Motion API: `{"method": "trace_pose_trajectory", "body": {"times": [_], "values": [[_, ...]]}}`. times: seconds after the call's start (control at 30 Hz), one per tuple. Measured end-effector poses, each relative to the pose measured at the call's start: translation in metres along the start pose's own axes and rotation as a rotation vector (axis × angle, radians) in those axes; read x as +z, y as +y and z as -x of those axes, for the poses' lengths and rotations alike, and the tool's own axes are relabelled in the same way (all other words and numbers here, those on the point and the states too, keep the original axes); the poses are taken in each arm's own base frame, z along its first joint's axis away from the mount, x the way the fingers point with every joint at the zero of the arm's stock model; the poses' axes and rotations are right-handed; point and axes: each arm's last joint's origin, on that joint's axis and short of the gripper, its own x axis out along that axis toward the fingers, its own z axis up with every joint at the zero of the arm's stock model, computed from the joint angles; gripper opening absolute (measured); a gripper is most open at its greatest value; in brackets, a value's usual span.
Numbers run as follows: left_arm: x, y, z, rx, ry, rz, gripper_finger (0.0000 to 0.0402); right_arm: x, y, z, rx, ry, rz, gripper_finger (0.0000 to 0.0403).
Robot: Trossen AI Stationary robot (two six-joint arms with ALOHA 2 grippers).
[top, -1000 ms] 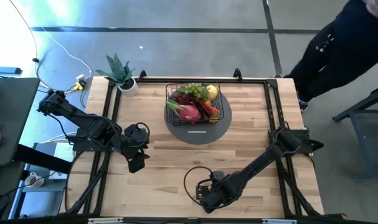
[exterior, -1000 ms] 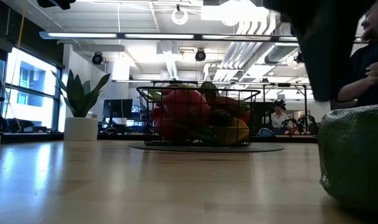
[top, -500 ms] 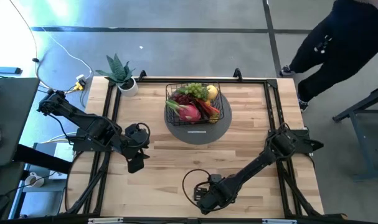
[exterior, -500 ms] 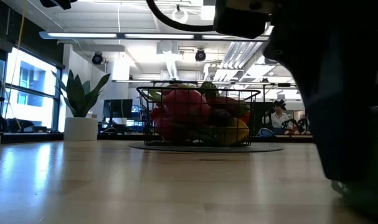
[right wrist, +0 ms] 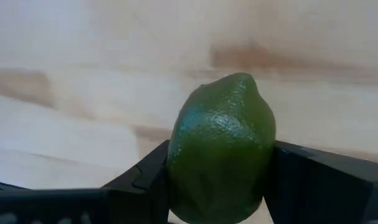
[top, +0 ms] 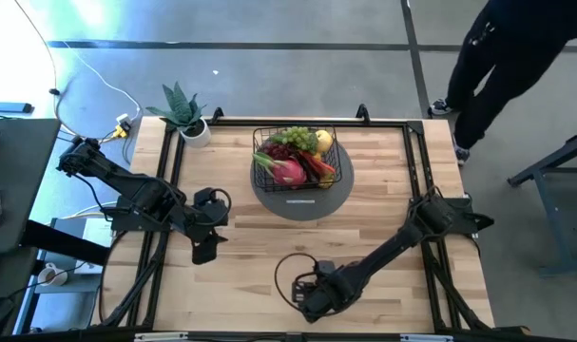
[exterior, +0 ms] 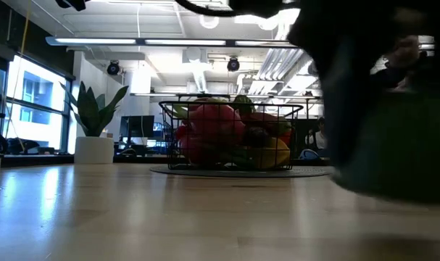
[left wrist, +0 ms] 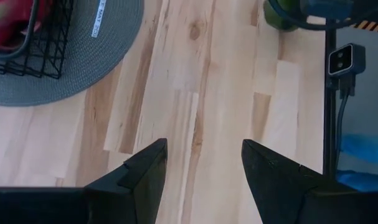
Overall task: Build produce basket
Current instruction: Put the lime into the wire basket
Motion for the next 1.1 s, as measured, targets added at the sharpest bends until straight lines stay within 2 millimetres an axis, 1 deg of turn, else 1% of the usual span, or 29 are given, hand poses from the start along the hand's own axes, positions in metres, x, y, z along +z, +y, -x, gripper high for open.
{"method": "trace_pose_trajectory", "body": {"times": [0.17,0.33,0.47,0.67,0.87,1.0,1.1], "values": [[0.000,0.001,0.000,0.024,-0.016,-0.033,0.0196,0.020,0.015,0.015,0.078,-0.081,0.046,0.0161],[0.001,0.002,0.000,0.058,-0.039,-0.046,0.0196,0.046,0.031,0.030,0.129,-0.144,0.109,0.0161],[0.003,0.002,0.003,0.058,-0.048,-0.043,0.0196,0.070,0.043,0.047,0.166,-0.200,0.178,0.0160],[0.016,0.004,0.017,0.049,-0.106,-0.077,0.0196,0.113,0.053,0.077,0.160,-0.302,0.280,0.0160],[0.034,0.020,0.027,0.089,-0.160,-0.068,0.0196,0.163,0.053,0.118,0.097,-0.415,0.389,0.0160],[0.045,0.038,0.028,0.141,-0.178,-0.036,0.0196,0.200,0.049,0.147,0.065,-0.480,0.451,0.0160],[0.051,0.052,0.028,0.182,-0.186,0.000,0.0196,0.228,0.047,0.164,0.039,-0.517,0.497,0.0160]]}}
